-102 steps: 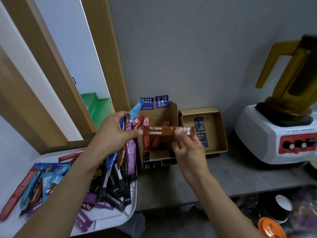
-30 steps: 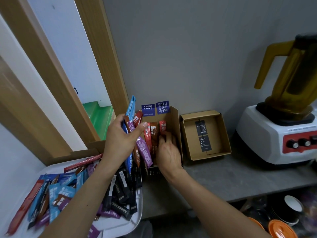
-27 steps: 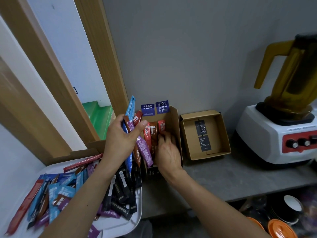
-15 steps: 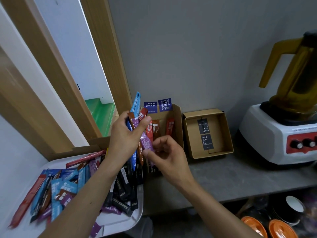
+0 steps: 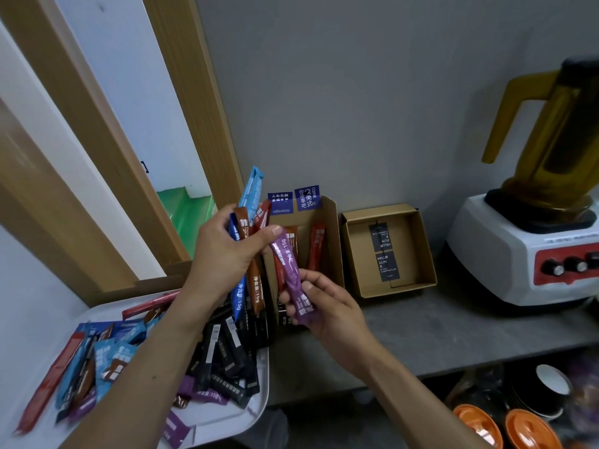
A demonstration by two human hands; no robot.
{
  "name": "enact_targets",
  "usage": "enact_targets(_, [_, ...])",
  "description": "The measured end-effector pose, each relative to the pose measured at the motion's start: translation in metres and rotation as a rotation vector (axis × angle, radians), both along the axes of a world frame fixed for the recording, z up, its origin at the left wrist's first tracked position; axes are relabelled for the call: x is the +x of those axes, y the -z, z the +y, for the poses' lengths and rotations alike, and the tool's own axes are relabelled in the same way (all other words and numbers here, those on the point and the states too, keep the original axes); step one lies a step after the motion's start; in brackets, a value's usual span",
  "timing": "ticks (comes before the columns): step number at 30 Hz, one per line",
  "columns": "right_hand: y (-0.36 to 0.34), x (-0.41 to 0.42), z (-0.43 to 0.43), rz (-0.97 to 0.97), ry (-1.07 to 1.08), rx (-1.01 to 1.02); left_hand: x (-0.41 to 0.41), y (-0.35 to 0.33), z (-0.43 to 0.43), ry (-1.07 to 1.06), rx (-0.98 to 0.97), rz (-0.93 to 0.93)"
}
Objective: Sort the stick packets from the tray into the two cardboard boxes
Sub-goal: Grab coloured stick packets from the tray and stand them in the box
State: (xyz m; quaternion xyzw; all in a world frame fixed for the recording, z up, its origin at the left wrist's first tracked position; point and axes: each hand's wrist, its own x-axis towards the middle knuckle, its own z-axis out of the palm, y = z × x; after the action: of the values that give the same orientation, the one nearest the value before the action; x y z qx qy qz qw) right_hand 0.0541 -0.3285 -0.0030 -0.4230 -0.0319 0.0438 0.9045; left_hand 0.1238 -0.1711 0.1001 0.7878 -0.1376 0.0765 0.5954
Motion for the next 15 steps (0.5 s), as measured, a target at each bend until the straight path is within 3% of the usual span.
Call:
enact_targets(4, [0.001,-0.001,0.002,-0.059,0.057,-0.252,0.001,-0.003,-0.005,0.005,0.082,-0.071])
enact_targets(8, [-0.001,0.002,-0.004,-0.073,0.108,-0.372,0.005,-0.002,-0.007,-0.011,0.097,-0.099])
enact_targets(12, [-0.006,0.002,-0.015,-0.059,0.048,-0.408,0.008,0.002,-0.009,-0.032,0.095,-0.102])
enact_targets(15, [-0.009,0.001,-0.017,0.002,0.026,-0.313,0.009,0.002,-0.010,-0.050,0.083,-0.093])
